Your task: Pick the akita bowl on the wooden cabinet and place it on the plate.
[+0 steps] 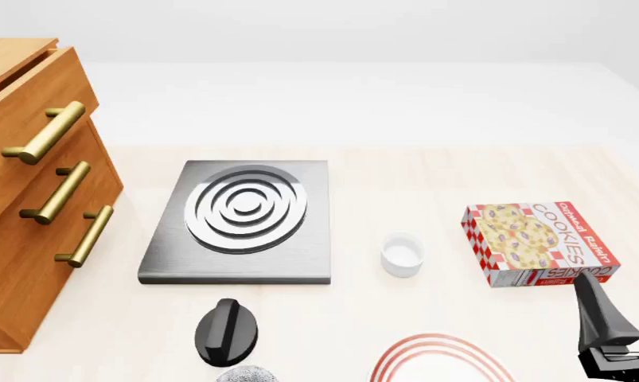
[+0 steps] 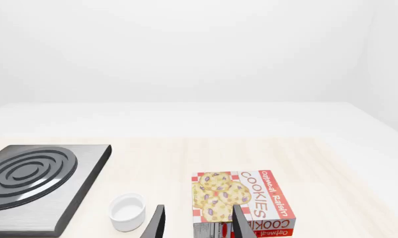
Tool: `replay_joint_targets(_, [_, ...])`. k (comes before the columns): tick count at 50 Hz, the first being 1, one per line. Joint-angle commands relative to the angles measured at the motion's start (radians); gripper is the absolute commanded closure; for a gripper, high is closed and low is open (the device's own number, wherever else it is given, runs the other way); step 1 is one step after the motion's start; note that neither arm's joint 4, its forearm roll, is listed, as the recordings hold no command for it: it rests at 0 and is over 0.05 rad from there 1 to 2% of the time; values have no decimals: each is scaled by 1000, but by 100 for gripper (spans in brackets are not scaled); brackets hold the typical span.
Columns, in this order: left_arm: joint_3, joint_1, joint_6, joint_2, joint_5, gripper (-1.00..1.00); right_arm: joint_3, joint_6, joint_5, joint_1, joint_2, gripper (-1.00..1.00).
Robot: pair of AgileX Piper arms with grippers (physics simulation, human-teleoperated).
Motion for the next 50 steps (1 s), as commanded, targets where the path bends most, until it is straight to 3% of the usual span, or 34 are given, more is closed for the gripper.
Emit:
replay_joint_targets(1, [1,-1,1,19,-8,-100,0,0,0,0,0,-100])
replay_joint_targets(18, [-9,-13,12,41,-21,-100,0,0,0,0,0,-100])
replay_joint_targets(19, [31,-41,-34,6,-83,-100,0,0,0,0,-1,-100])
replay_joint_targets(20, [39,-97,-33,-26,-118,100,0,0,0,0,0,-100])
replay_joint_targets(21, [11,-83,37,-27,-92,100,0,0,0,0,0,-100])
replay_joint_targets(24, [24,-95,-18,-35,-96,100,0,0,0,0,0,-100])
replay_joint_targets(27, [53,-96,-2,-105,-156,100,0,0,0,0,0,-100])
replay_joint_targets(31, [23,-142,-3,-94,-99,100,0,0,0,0,0,-100])
replay_joint_targets(33, [43,-143,-13,-140,-133,100,0,0,0,0,0,-100])
replay_joint_targets(36, [92,-154,-89,-204,-193,100,0,0,0,0,0,-100])
replay_joint_targets(42, [75,-177,-104,-238,-158,100,0,0,0,0,0,-100])
replay_joint_targets(50, [75,-276,-125,-291,-116,100,0,0,0,0,0,-100])
